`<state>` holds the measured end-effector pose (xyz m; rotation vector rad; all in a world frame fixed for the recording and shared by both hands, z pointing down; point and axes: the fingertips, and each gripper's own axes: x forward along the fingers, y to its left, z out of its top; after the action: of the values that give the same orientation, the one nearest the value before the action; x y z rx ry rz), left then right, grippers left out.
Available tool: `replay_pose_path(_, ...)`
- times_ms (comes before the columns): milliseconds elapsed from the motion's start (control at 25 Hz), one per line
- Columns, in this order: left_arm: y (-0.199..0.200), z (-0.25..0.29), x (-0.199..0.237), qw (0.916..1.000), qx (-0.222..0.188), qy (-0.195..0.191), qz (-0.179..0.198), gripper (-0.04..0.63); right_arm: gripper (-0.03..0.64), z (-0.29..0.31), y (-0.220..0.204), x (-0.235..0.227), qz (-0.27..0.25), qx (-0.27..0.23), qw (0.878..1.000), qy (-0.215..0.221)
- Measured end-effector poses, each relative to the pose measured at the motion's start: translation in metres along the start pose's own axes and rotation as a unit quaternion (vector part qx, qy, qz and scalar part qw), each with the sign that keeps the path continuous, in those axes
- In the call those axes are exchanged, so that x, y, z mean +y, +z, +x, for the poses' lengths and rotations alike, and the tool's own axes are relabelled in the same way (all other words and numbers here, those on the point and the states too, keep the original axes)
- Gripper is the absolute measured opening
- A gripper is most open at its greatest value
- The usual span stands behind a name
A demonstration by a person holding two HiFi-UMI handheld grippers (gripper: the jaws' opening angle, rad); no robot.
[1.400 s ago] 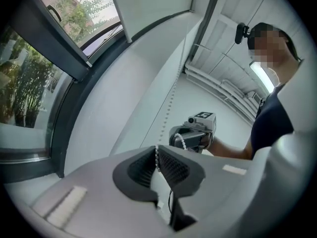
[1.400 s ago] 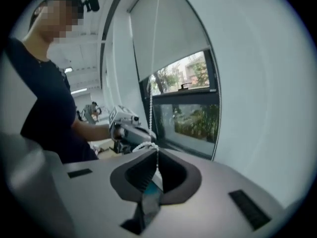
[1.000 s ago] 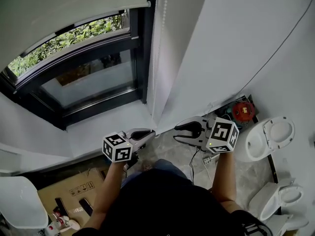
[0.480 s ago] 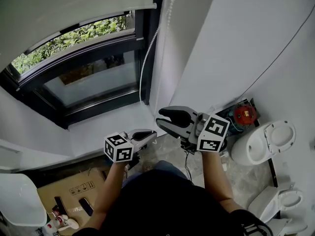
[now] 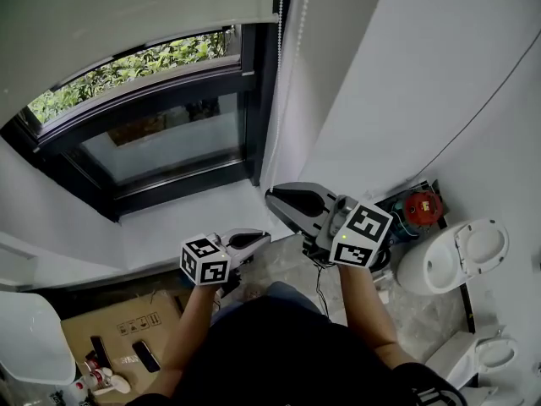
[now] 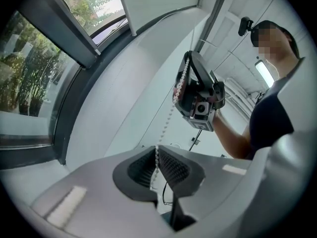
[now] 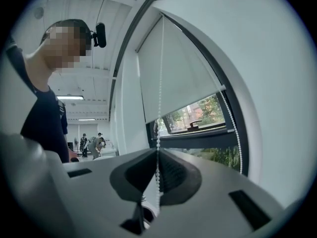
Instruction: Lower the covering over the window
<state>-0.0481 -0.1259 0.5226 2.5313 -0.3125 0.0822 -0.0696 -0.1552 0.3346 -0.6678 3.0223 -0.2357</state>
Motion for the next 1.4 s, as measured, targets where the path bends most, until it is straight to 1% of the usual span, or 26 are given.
replay_pose_path(80, -0.002, -0.002, 0.0, 1.0, -0.003, 0.001, -0.001, 0.023, 0.02, -0.001, -0.002, 0.001, -0.004, 0.013, 1.0, -0.001)
replay_pose_path(160, -0.01, -0.002, 0.0, 0.9998, 0.014, 0.003, 0.011, 0.023, 0.018, 0.0, -0.011, 0.0, -0.013, 0.038, 0.999, -0.003)
replay_pose_path(240, -0.02, 0.0, -0.003, 0.9995, 0.025, -0.009, 0.018, 0.023, 0.017, 0.0, -0.02, -0.001, -0.012, 0.05, 0.999, -0.005)
replay_pose_path(360, -0.023, -0.003, -0.004, 0.9997, 0.006, -0.022, -0.011, 0.023, 0.015, -0.004, -0.025, -0.004, -0.007, 0.05, 0.999, -0.014)
replay_pose_path(440, -0.029, -0.003, 0.0, 0.9996, 0.02, -0.016, -0.014, 0.023, 0.015, -0.005, -0.037, -0.01, -0.021, 0.077, 0.996, -0.028)
replay_pose_path(520, -0.038, -0.003, 0.001, 0.9992, 0.037, -0.012, -0.012, 0.025, 0.015, -0.007, -0.047, -0.014, -0.019, 0.089, 0.995, -0.034)
replay_pose_path(640, -0.04, -0.001, -0.002, 0.9989, 0.023, -0.021, -0.034, 0.023, 0.015, -0.011, -0.049, -0.016, -0.006, 0.077, 0.996, -0.039)
replay_pose_path(760, -0.038, -0.002, -0.001, 0.9986, 0.008, -0.026, -0.045, 0.025, 0.012, -0.008, -0.052, -0.017, -0.014, 0.094, 0.995, -0.033)
replay_pose_path(920, -0.038, -0.005, -0.001, 0.9986, 0.005, -0.026, -0.046, 0.025, 0.012, -0.006, -0.055, -0.018, -0.015, 0.1, 0.994, -0.034)
replay_pose_path(1120, -0.038, -0.009, -0.001, 0.9987, -0.001, -0.027, -0.043, 0.025, 0.014, 0.003, -0.059, -0.014, -0.012, 0.106, 0.994, -0.025)
replay_pose_path(1200, -0.038, -0.009, -0.001, 0.9988, -0.002, -0.029, -0.04, 0.025, 0.012, 0.004, -0.069, -0.017, -0.017, 0.126, 0.991, -0.03)
replay_pose_path(1280, -0.038, -0.01, -0.001, 0.999, -0.001, -0.028, -0.034, 0.025, 0.012, 0.005, -0.089, -0.018, -0.028, 0.164, 0.985, -0.034)
replay_pose_path(1320, -0.038, -0.01, 0.0, 0.9991, -0.001, -0.028, -0.032, 0.025, 0.012, 0.006, -0.099, -0.018, -0.025, 0.174, 0.984, -0.034)
replay_pose_path(1400, -0.037, -0.012, -0.001, 0.9991, -0.002, -0.029, -0.03, 0.025, 0.012, 0.006, -0.112, -0.017, -0.004, 0.175, 0.984, -0.034)
